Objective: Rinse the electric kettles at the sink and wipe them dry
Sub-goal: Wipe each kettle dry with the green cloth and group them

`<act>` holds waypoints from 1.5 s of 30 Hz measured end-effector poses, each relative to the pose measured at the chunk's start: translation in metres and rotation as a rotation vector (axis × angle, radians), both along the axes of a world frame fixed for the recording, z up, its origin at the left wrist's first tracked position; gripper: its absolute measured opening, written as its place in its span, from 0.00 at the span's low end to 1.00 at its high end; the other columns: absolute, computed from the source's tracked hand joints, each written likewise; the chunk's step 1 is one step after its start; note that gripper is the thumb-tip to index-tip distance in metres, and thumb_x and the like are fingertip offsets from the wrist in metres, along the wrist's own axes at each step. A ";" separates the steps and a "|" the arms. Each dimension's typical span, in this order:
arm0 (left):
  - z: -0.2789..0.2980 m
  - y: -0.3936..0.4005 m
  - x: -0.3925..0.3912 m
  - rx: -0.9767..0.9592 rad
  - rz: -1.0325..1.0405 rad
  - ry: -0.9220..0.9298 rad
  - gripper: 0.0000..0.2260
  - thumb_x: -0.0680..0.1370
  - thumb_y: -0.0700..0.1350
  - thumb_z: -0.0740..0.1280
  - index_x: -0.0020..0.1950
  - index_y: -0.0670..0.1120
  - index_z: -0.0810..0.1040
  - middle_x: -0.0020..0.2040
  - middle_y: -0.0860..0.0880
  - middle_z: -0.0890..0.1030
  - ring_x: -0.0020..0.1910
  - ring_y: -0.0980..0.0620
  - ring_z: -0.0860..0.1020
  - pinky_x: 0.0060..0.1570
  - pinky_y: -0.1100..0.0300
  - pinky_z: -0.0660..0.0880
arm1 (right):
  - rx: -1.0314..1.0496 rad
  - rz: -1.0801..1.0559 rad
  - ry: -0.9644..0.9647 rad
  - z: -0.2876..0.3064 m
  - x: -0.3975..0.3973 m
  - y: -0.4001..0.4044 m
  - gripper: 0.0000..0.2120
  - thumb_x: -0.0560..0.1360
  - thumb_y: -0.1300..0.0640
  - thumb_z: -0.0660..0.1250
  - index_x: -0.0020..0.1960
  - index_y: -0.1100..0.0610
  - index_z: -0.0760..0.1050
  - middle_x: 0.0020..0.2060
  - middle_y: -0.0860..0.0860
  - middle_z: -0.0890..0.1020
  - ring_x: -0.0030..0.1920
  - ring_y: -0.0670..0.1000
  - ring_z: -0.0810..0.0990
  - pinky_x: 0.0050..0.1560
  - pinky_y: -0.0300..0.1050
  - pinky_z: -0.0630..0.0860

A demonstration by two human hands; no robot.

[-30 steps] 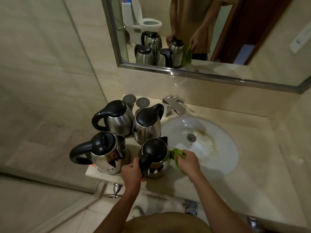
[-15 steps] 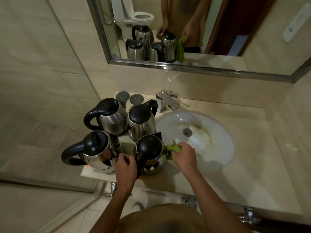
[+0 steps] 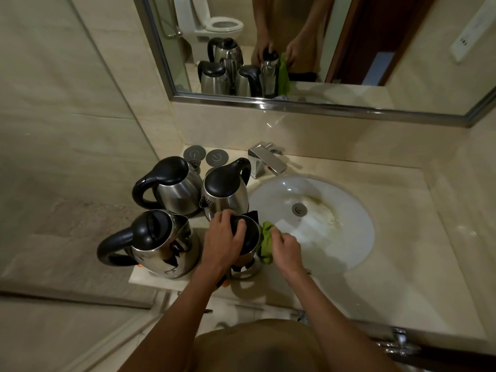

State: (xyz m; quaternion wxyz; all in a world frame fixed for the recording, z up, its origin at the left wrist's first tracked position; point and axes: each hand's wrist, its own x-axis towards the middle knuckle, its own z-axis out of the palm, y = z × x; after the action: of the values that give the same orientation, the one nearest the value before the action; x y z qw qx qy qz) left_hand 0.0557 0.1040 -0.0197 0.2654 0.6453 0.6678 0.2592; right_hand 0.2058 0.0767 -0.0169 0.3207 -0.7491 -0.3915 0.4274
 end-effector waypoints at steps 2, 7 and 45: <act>-0.002 0.001 0.000 -0.002 0.011 -0.006 0.13 0.81 0.54 0.59 0.61 0.50 0.71 0.57 0.51 0.71 0.54 0.53 0.72 0.56 0.51 0.75 | 0.099 -0.051 0.011 -0.003 -0.001 -0.003 0.22 0.82 0.53 0.62 0.29 0.55 0.66 0.26 0.49 0.69 0.29 0.47 0.69 0.27 0.34 0.63; -0.003 0.000 0.000 0.009 0.019 0.001 0.14 0.81 0.55 0.58 0.62 0.49 0.71 0.58 0.50 0.73 0.54 0.53 0.72 0.55 0.53 0.75 | 0.078 -0.097 0.014 -0.022 -0.020 0.006 0.14 0.81 0.49 0.62 0.39 0.54 0.75 0.43 0.51 0.74 0.43 0.47 0.74 0.47 0.44 0.72; -0.005 0.003 -0.001 -0.033 0.015 -0.016 0.15 0.81 0.56 0.59 0.64 0.50 0.70 0.56 0.54 0.68 0.55 0.53 0.72 0.58 0.48 0.76 | 0.159 -0.408 0.331 -0.046 -0.086 -0.027 0.29 0.82 0.38 0.45 0.78 0.49 0.61 0.75 0.51 0.67 0.72 0.51 0.68 0.70 0.50 0.69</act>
State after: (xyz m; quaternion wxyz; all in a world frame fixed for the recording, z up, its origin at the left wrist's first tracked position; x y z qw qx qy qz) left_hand 0.0548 0.1068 -0.0250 0.2797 0.6338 0.6745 0.2553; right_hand 0.1200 0.0498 -0.0633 0.5178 -0.7048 -0.2070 0.4385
